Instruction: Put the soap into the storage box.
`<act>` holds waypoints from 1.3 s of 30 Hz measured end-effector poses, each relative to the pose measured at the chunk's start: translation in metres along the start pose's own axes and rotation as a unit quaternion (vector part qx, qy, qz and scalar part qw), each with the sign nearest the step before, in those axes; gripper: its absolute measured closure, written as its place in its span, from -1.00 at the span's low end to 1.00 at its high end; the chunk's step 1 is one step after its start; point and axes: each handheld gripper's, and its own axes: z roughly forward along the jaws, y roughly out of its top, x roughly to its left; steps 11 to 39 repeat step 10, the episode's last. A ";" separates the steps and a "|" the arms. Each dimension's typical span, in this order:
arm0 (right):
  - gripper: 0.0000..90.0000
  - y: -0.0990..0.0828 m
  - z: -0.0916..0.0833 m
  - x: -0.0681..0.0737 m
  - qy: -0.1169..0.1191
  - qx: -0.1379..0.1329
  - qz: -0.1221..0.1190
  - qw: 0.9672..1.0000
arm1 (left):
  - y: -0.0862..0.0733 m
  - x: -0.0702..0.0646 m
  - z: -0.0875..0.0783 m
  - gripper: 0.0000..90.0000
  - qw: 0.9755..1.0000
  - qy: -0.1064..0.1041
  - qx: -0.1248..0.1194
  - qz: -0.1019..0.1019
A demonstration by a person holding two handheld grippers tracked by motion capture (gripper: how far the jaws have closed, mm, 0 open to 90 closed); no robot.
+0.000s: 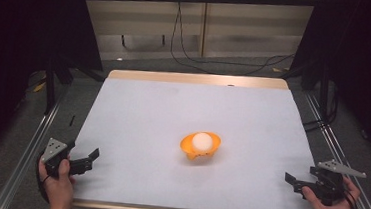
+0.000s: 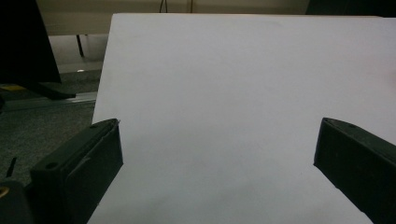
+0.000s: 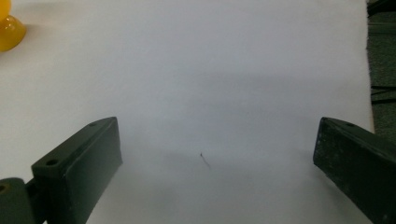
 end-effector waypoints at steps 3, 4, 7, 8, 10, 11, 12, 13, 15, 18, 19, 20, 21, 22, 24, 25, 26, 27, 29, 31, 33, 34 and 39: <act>-0.96 -0.004 -0.001 0.000 -0.005 -0.019 0.006 1.000 | 0.000 0.000 0.000 -0.98 1.000 0.001 0.000 0.001; -0.94 -0.005 -0.003 0.001 -0.011 -0.030 0.011 0.999 | 0.000 0.000 0.000 -0.98 1.000 0.001 -0.001 0.001; -0.94 -0.005 -0.002 0.004 -0.029 -0.032 0.002 0.999 | 0.000 0.000 0.000 -0.98 1.000 0.001 -0.001 0.002; -0.95 -0.005 -0.002 0.004 -0.030 -0.030 -0.002 0.999 | 0.000 0.000 0.000 -0.98 1.000 0.004 0.001 0.003; -0.96 -0.005 -0.002 0.004 -0.023 -0.031 0.001 0.999 | 0.000 0.000 0.000 -0.98 1.000 0.004 0.000 0.004; -0.96 -0.005 -0.002 0.004 -0.023 -0.031 0.001 0.999 | 0.000 0.000 0.000 -0.98 1.000 0.004 0.000 0.004; -0.96 -0.005 -0.002 0.004 -0.023 -0.031 0.001 0.999 | 0.000 0.000 0.000 -0.98 1.000 0.004 0.000 0.004; -0.96 -0.005 -0.002 0.004 -0.023 -0.031 0.001 0.999 | 0.000 0.000 0.000 -0.98 1.000 0.004 0.000 0.004; -0.96 -0.005 -0.002 0.004 -0.023 -0.031 0.001 0.999 | 0.000 0.000 0.000 -0.98 1.000 0.004 0.000 0.004; -0.96 -0.005 -0.002 0.004 -0.023 -0.031 0.001 0.999 | 0.000 0.000 0.000 -0.98 1.000 0.004 0.000 0.004; -0.96 -0.005 -0.002 0.004 -0.023 -0.031 0.001 0.999 | 0.000 0.000 0.000 -0.98 1.000 0.004 0.000 0.004; -0.96 -0.005 -0.002 0.004 -0.023 -0.031 0.001 0.999 | 0.000 0.000 0.000 -0.98 1.000 0.004 0.000 0.004; -0.96 -0.005 -0.002 0.004 -0.023 -0.031 0.001 0.999 | 0.000 0.000 0.000 -0.98 1.000 0.004 0.000 0.004; -0.96 -0.005 -0.002 0.004 -0.023 -0.031 0.001 0.999 | 0.000 0.000 0.000 -0.98 1.000 0.004 0.000 0.004; -0.96 -0.005 -0.002 0.004 -0.023 -0.031 0.001 0.999 | 0.000 0.000 0.000 -0.98 1.000 0.004 0.000 0.004; -0.96 -0.005 -0.002 0.004 -0.023 -0.031 0.001 0.999 | 0.000 0.000 0.000 -0.98 1.000 0.004 0.000 0.004; -0.96 -0.005 -0.002 0.004 -0.023 -0.031 0.001 0.999 | 0.000 0.000 0.000 -0.98 1.000 0.004 0.000 0.004; -0.96 -0.005 -0.002 0.004 -0.023 -0.031 0.001 0.999 | 0.000 0.000 0.000 -0.98 1.000 0.004 0.000 0.004; -0.96 -0.005 -0.002 0.004 -0.023 -0.031 0.001 0.999 | 0.000 0.000 0.000 -0.98 1.000 0.004 0.000 0.004; -0.96 -0.005 -0.002 0.004 -0.023 -0.031 0.001 0.999 | 0.000 0.000 0.000 -0.98 1.000 0.004 0.000 0.004; -0.96 -0.005 -0.002 0.004 -0.023 -0.031 0.001 0.999 | 0.000 0.000 0.000 -0.98 1.000 0.004 0.000 0.004; -0.96 -0.005 -0.002 0.004 -0.023 -0.031 0.001 0.999 | 0.000 0.000 0.000 -0.98 1.000 0.004 0.000 0.004; -0.96 -0.005 -0.002 0.004 -0.023 -0.031 0.001 0.999 | 0.000 0.000 0.000 -0.98 1.000 0.004 0.000 0.004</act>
